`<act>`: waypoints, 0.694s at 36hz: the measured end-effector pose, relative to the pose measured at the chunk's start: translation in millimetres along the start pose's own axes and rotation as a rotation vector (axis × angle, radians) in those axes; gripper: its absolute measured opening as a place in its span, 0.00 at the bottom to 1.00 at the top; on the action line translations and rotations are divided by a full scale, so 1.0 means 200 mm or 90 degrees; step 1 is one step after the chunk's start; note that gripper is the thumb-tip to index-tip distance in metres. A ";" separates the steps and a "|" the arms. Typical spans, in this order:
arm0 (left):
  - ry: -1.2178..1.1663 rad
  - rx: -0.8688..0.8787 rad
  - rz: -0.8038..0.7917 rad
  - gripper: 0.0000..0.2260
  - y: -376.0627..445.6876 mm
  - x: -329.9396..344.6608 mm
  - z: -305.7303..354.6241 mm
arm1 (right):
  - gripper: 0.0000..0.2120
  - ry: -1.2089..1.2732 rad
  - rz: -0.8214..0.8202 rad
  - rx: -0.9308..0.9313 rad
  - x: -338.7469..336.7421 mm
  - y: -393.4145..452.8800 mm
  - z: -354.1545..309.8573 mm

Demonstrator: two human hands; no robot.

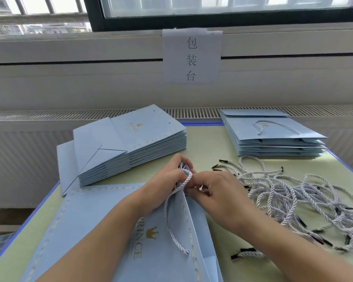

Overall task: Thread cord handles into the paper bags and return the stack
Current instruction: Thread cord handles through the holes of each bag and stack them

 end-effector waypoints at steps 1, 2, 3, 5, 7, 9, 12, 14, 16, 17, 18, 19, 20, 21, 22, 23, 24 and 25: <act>-0.009 -0.003 0.002 0.14 0.00 0.00 0.00 | 0.05 0.031 0.021 0.005 0.00 0.00 0.00; -0.014 -0.006 0.003 0.14 0.00 0.00 0.00 | 0.05 0.067 0.039 0.014 0.01 0.00 0.00; -0.015 -0.003 0.003 0.14 0.00 0.00 0.00 | 0.05 0.101 0.054 0.020 0.01 0.00 0.00; -0.015 -0.006 0.006 0.13 0.00 0.01 0.00 | 0.04 0.124 0.076 0.021 0.03 0.01 0.01; -0.016 -0.013 0.010 0.12 0.00 0.00 0.00 | 0.03 0.067 0.092 0.000 0.03 -0.01 0.00; -0.030 -0.010 -0.001 0.12 0.00 0.00 -0.01 | 0.04 0.000 0.085 -0.041 0.02 -0.01 -0.02; -0.020 -0.007 -0.014 0.12 -0.01 0.00 -0.02 | 0.04 0.001 0.005 -0.042 0.00 0.00 0.00; -0.009 -0.019 -0.011 0.12 0.01 -0.01 -0.03 | 0.03 0.111 -0.018 -0.018 -0.03 0.01 0.03; 0.012 -0.039 0.014 0.13 0.04 -0.04 -0.04 | 0.05 0.224 0.015 0.003 -0.06 0.01 0.06; 0.027 -0.046 0.027 0.15 0.06 -0.06 -0.05 | 0.05 0.247 0.029 0.016 -0.07 0.01 0.07; 0.035 -0.049 0.033 0.16 0.07 -0.07 -0.07 | 0.04 0.253 0.033 0.028 -0.08 0.01 0.08; 0.031 -0.047 0.032 0.17 0.07 -0.07 -0.08 | 0.03 0.247 0.023 0.038 -0.08 0.01 0.09; 0.023 -0.045 0.033 0.17 0.07 -0.07 -0.09 | 0.01 0.238 0.001 0.051 -0.09 0.01 0.10; 0.013 -0.042 0.035 0.16 0.07 -0.07 -0.09 | 0.02 0.226 -0.028 0.065 -0.09 0.01 0.11; 0.005 -0.041 0.034 0.16 0.06 -0.06 -0.08 | 0.02 0.209 -0.062 0.077 -0.10 0.01 0.12; -0.002 -0.041 0.032 0.16 0.06 -0.06 -0.08 | 0.03 0.180 -0.091 0.087 -0.10 0.01 0.12; -0.011 -0.045 0.031 0.16 0.06 -0.05 -0.08 | 0.03 0.146 -0.113 0.096 -0.11 0.00 0.13; -0.018 -0.048 0.031 0.16 0.06 -0.05 -0.08 | 0.04 0.117 -0.130 0.101 -0.12 0.00 0.13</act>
Point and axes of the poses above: each hand's wrist, its own y-axis towards the middle knuckle, its own x-axis out of the palm, z = x × y, the point moved 3 cm from there along y, towards the middle knuckle, and after that the axes turned 15 degrees about -z, right-handed, at the moved point
